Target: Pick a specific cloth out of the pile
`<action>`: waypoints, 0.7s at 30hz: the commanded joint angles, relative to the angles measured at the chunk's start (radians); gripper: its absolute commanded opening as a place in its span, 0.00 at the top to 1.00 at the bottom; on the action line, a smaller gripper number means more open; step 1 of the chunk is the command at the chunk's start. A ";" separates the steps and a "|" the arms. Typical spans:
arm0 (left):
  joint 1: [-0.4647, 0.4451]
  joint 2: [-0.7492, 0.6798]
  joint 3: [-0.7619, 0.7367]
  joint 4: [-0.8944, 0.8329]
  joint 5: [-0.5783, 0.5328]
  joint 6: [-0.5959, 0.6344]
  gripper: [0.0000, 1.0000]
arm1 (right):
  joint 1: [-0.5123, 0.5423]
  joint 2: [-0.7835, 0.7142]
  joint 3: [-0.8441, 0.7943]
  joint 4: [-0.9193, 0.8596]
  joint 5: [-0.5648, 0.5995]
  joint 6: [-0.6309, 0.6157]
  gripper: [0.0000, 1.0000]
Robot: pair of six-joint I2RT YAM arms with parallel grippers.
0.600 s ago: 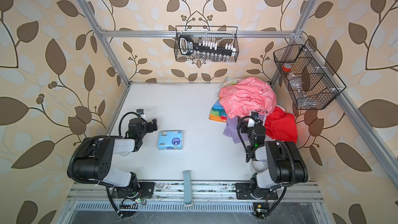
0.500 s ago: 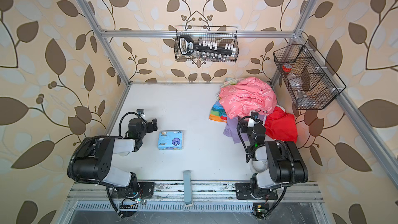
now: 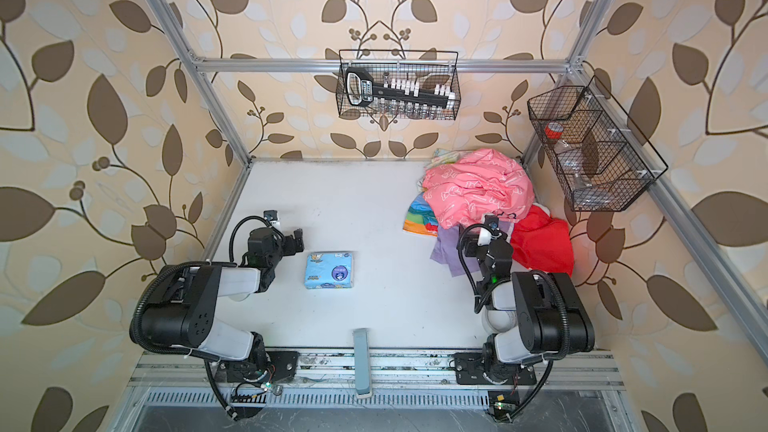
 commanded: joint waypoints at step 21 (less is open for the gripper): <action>-0.008 -0.010 0.021 0.015 0.062 0.035 0.01 | 0.017 0.002 0.027 -0.003 0.053 0.001 0.00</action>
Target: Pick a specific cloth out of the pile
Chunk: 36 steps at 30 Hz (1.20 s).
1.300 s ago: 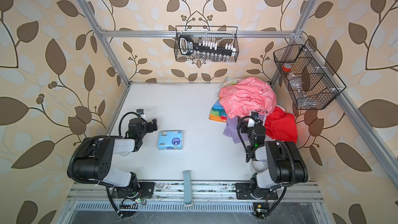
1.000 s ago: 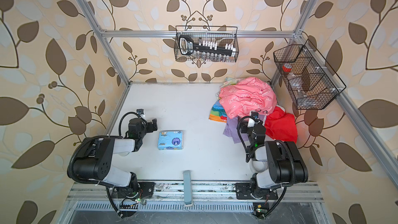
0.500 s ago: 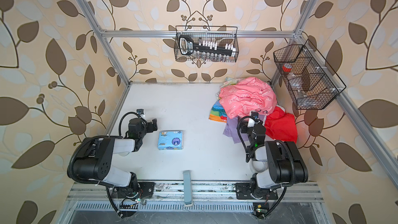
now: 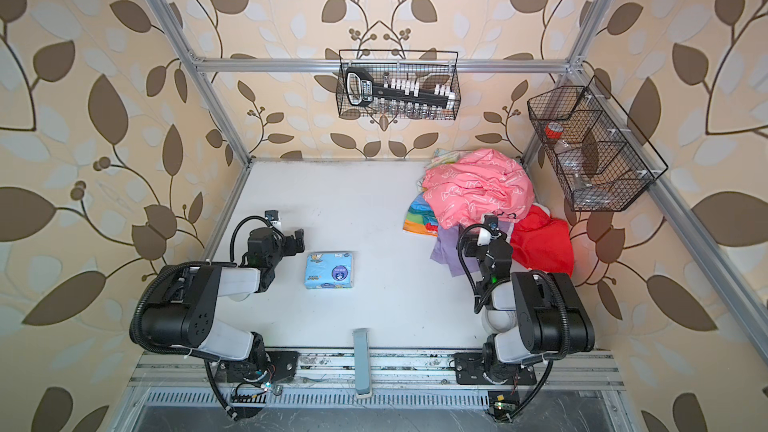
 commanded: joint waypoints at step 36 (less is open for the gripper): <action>-0.179 -0.559 0.270 -0.940 0.049 -0.368 0.01 | 0.504 0.209 0.952 -1.393 0.108 0.100 0.07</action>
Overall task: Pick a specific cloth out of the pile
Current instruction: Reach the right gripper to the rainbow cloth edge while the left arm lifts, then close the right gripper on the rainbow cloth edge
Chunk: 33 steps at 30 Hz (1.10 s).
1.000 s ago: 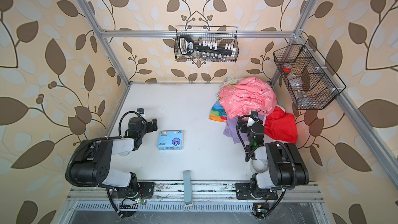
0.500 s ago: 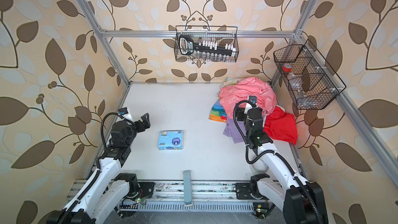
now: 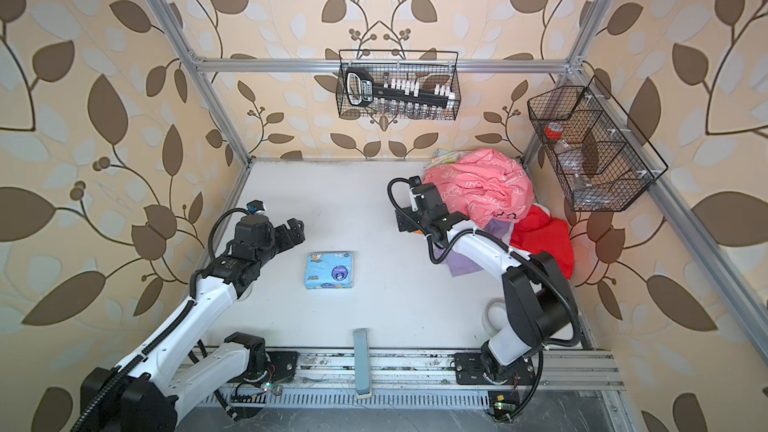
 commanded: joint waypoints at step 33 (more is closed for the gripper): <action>-0.003 -0.123 -0.040 0.011 0.065 0.080 0.01 | -0.119 0.484 0.235 -0.174 -0.083 0.011 0.36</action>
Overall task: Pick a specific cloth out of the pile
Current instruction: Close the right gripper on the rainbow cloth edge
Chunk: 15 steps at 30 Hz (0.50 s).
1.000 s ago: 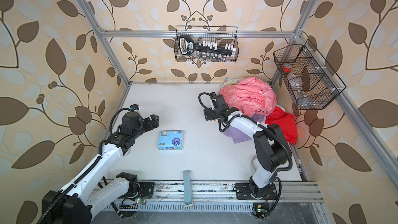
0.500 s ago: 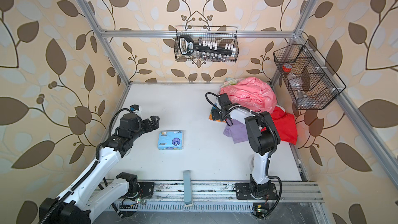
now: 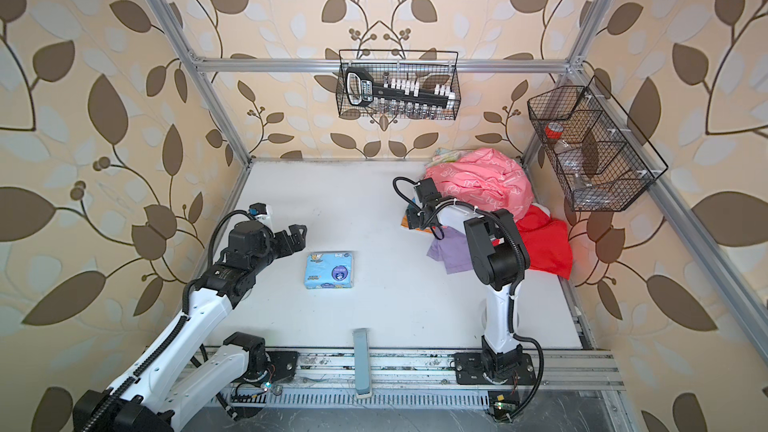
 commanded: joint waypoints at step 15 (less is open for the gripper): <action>-0.004 -0.036 -0.011 0.020 -0.003 0.009 0.01 | 0.012 -0.047 -0.019 -0.117 0.086 0.008 1.00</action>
